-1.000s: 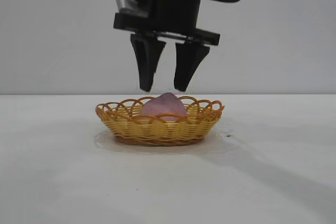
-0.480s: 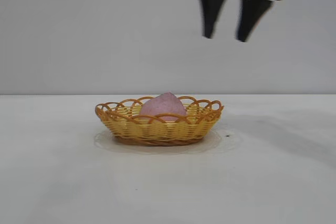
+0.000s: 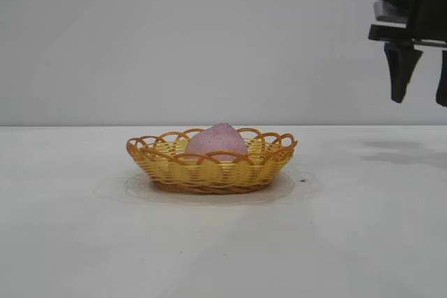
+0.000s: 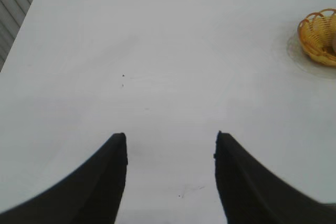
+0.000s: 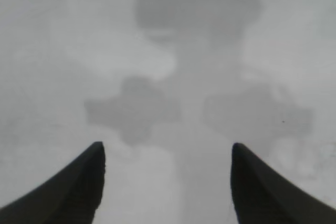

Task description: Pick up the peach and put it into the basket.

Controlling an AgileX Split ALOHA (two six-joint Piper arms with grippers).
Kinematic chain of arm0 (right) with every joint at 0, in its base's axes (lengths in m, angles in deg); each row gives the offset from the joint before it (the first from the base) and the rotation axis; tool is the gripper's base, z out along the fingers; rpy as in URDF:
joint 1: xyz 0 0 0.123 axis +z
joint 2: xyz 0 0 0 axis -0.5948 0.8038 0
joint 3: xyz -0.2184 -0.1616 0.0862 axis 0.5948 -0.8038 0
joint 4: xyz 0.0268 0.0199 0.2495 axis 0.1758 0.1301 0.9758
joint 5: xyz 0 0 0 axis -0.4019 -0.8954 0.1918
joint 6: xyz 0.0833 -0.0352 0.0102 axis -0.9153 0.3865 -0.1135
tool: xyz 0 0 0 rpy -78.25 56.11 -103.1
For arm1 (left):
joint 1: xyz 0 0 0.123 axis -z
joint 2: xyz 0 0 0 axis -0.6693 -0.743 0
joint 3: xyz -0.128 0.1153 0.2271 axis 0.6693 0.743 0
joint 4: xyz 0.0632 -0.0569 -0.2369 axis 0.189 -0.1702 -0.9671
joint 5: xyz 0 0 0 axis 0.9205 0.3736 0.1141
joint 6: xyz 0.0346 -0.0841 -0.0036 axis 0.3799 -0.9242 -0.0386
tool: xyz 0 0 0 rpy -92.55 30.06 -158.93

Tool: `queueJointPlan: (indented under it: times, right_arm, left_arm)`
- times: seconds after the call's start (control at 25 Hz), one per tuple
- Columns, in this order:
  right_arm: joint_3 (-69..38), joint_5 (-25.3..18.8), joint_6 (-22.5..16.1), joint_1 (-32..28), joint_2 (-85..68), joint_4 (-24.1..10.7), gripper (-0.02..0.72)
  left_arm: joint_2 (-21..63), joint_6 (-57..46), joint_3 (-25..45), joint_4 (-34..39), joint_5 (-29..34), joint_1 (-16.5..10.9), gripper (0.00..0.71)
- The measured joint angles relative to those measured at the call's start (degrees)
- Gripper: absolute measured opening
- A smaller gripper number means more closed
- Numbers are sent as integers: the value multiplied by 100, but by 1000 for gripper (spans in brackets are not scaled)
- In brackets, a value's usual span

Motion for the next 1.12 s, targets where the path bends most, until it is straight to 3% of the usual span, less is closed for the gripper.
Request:
queueJointPlan:
  times: [0.12,0.32,0.56,0.92,1.12]
  right_arm:
    - [-552,-103,0,0,-913,-36,456]
    - [-2581,-39,0,0,-3149,-239,456]
    - [-4771,75,-658,0,-5644,-945,456]
    - [-6735,123,-723,0,-9188,-924,456]
    - [-6910,172,-712,0,-10046,-924,456]
  left_arm:
    - [0,0,0,0,0,0,384]
    - [0,0,0,0,0,0,384]
    - [0,0,0,0,0,0,384]
    - [0,0,0,0,0,0,384]
    - [0,0,0,0,-9,0,384]
